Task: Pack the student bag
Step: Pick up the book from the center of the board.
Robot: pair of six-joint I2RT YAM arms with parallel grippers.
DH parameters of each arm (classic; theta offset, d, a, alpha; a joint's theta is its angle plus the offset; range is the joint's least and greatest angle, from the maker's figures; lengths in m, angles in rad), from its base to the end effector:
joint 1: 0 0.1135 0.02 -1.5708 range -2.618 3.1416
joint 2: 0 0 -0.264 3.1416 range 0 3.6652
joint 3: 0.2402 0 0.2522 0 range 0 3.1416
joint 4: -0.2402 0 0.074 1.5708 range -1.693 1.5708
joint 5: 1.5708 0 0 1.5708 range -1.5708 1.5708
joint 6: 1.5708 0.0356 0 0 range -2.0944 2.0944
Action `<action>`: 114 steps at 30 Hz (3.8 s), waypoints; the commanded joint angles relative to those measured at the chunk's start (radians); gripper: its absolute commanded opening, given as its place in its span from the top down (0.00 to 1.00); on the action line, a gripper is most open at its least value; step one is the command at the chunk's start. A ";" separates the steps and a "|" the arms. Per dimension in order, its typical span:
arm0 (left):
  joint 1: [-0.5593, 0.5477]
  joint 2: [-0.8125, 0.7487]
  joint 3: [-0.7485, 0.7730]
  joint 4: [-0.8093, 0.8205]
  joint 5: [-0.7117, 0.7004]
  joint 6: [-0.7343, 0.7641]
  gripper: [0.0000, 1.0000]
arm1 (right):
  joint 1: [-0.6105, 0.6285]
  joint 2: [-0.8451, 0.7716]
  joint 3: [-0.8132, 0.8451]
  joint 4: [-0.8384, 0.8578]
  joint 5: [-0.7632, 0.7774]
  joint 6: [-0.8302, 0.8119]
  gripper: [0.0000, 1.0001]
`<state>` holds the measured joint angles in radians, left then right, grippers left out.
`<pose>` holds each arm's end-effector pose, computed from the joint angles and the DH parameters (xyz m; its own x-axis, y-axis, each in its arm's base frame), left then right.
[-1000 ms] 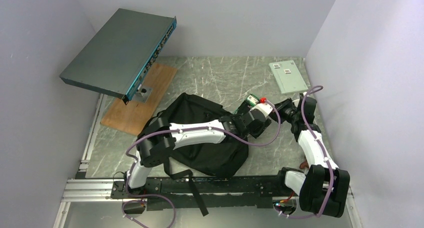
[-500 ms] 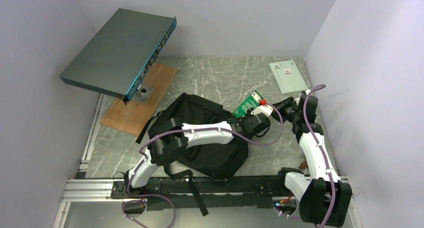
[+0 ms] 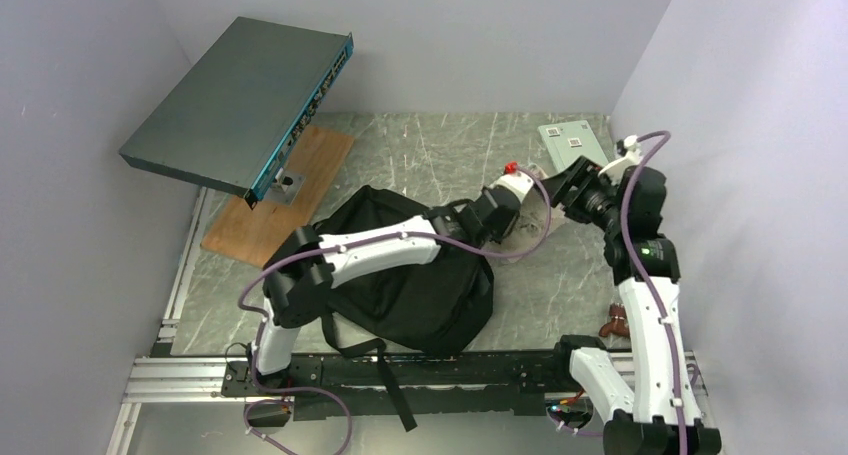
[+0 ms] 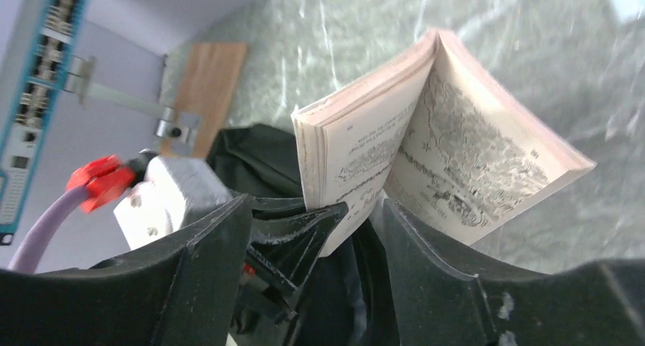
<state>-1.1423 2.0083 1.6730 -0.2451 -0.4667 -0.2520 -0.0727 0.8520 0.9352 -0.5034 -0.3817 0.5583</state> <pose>0.2104 -0.4221 0.2707 -0.3842 0.3052 -0.8714 0.5785 0.8151 0.0304 0.1835 -0.0001 0.3487 -0.4891 0.5286 -0.6939 -0.0150 0.7903 0.6126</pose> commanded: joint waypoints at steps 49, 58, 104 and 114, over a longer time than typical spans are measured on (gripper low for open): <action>-0.079 -0.935 -0.819 -0.019 0.126 0.400 1.00 | 0.314 0.192 -0.333 0.417 -0.405 0.316 0.01; -0.094 -0.859 -0.791 -0.020 0.099 0.373 1.00 | 0.384 0.144 -0.458 0.538 -0.459 0.487 0.13; -0.107 -0.687 -0.690 -0.047 0.445 -0.146 0.19 | 0.390 -0.179 0.239 -0.216 0.554 -0.076 1.00; -0.112 -0.474 -0.592 -0.042 0.496 -0.150 0.20 | 0.390 -0.235 0.202 -0.252 0.516 -0.064 1.00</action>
<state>-1.2499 1.5082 1.0203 -0.3328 -0.0128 -0.3882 0.3172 0.6132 1.1282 -0.8024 0.1261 0.5034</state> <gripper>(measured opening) 0.808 0.226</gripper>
